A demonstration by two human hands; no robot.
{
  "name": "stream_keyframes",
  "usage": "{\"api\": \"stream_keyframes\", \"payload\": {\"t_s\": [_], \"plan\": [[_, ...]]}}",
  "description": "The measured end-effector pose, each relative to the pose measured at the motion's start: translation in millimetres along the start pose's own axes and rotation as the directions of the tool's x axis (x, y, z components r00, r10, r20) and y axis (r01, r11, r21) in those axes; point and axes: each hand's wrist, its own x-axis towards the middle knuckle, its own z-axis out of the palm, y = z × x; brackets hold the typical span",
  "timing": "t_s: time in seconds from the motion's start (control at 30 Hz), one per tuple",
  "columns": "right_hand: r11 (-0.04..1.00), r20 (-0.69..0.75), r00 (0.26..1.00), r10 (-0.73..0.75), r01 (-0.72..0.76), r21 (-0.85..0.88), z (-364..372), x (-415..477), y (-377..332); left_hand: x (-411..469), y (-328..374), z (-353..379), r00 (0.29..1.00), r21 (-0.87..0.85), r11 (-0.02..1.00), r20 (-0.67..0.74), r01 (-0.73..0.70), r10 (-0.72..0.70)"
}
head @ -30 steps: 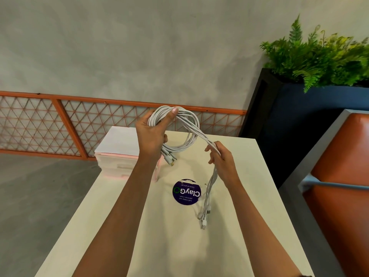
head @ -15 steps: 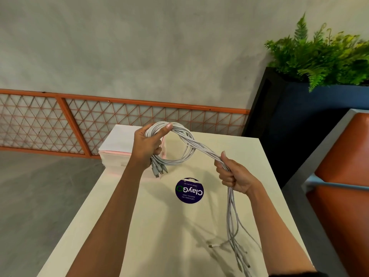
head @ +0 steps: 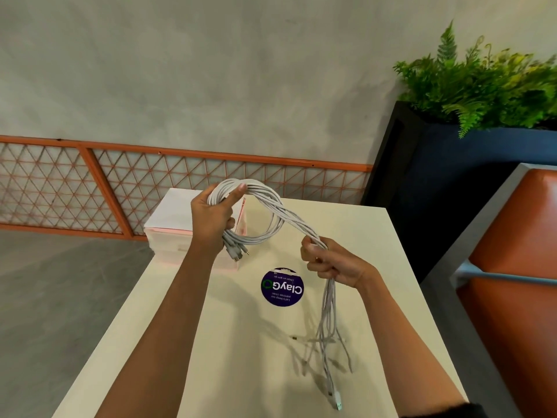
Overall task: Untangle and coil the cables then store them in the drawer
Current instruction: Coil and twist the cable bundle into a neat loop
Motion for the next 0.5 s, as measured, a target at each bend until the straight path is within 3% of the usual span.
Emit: {"api": "stream_keyframes", "payload": {"t_s": [0.2, 0.3, 0.5], "plan": [[0.993, -0.159, 0.983, -0.090, 0.076, -0.095, -1.4, -2.2, 16.4, -0.3, 22.1, 10.1, 0.999, -0.005, 0.999, -0.011, -0.048, 0.048], [0.971, -0.272, 0.945, -0.183, 0.131, -0.199, -3.2, -8.2, 28.4, 1.7, 32.0, 10.8, 0.994, -0.070, 0.996, -0.095, -0.060, 0.053], [0.940, -0.311, 0.922, -0.231, 0.130, -0.315, -10.1, -9.8, 54.5, 6.1, 40.8, 11.7, 0.985, -0.081, 0.992, -0.153, -0.097, 0.084]]}}
